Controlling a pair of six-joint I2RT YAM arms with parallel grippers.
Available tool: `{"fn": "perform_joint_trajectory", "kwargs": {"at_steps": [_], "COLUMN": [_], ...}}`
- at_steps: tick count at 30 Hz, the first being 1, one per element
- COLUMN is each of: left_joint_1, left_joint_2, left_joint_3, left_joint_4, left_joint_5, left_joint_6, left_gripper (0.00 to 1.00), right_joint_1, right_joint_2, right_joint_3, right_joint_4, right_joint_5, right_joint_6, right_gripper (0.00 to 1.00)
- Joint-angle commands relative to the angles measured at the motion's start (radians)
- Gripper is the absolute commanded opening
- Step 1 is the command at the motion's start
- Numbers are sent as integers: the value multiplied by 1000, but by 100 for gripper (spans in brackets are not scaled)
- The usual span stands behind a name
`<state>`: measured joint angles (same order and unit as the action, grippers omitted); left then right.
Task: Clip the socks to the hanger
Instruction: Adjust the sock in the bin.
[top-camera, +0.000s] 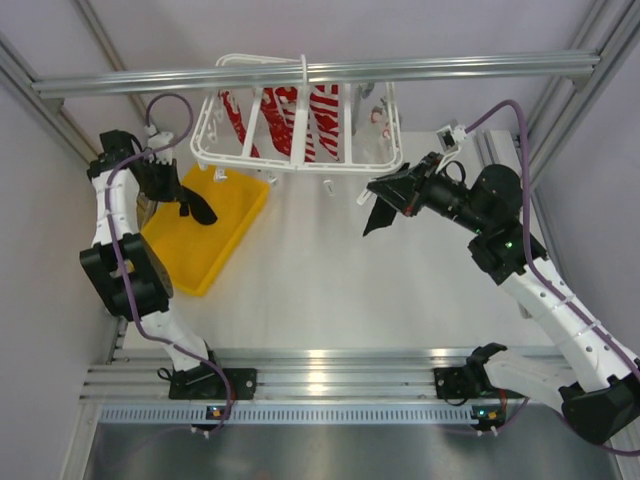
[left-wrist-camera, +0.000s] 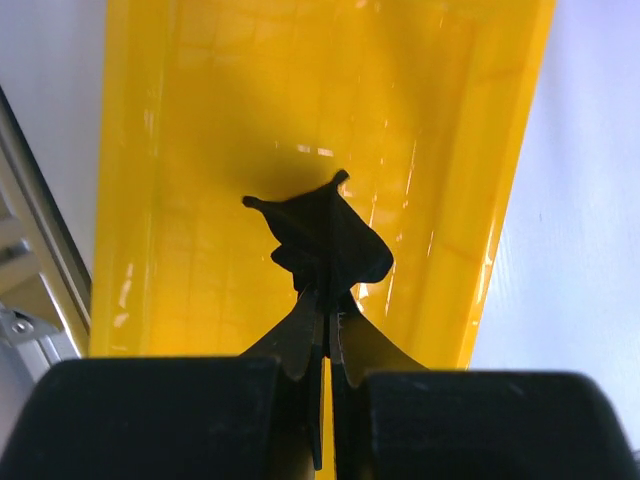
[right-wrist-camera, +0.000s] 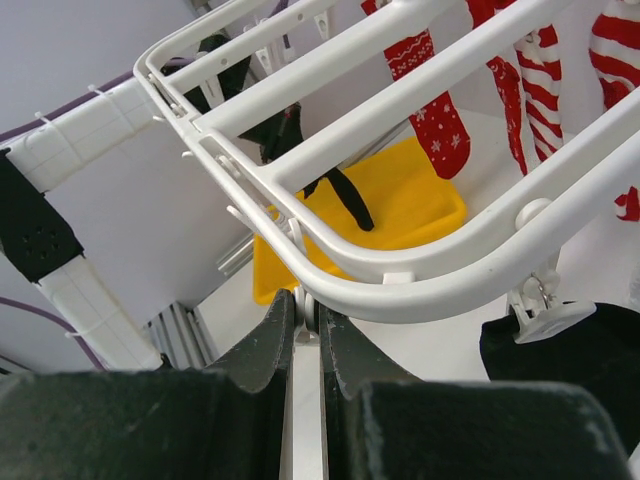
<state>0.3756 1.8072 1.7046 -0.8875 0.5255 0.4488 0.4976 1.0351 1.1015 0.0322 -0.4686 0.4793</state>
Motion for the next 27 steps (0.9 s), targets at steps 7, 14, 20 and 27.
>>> {"fn": "perform_joint_trajectory", "kwargs": {"at_steps": [7,14,20,27], "left_joint_1": [54,63,57,-46], "left_joint_2": [-181,-396,-479,-332], "left_joint_3": [-219,-362,-464,-470], "left_joint_4": [-34,2,73,186], "left_joint_5": [-70,-189,-229,-400], "left_joint_6": [27,89,325,563], "left_gripper": [0,0,2,13], "right_joint_1": [-21,-24,-22,-27], "right_joint_2": [-30,-32,-26,-21], "right_joint_3": [14,9,8,0], "right_joint_4": [6,2,11,20], "right_joint_5": [-2,-13,-21,-22], "right_joint_6": [-19,-21,-19,-19], "right_gripper": [0,0,0,0]}}
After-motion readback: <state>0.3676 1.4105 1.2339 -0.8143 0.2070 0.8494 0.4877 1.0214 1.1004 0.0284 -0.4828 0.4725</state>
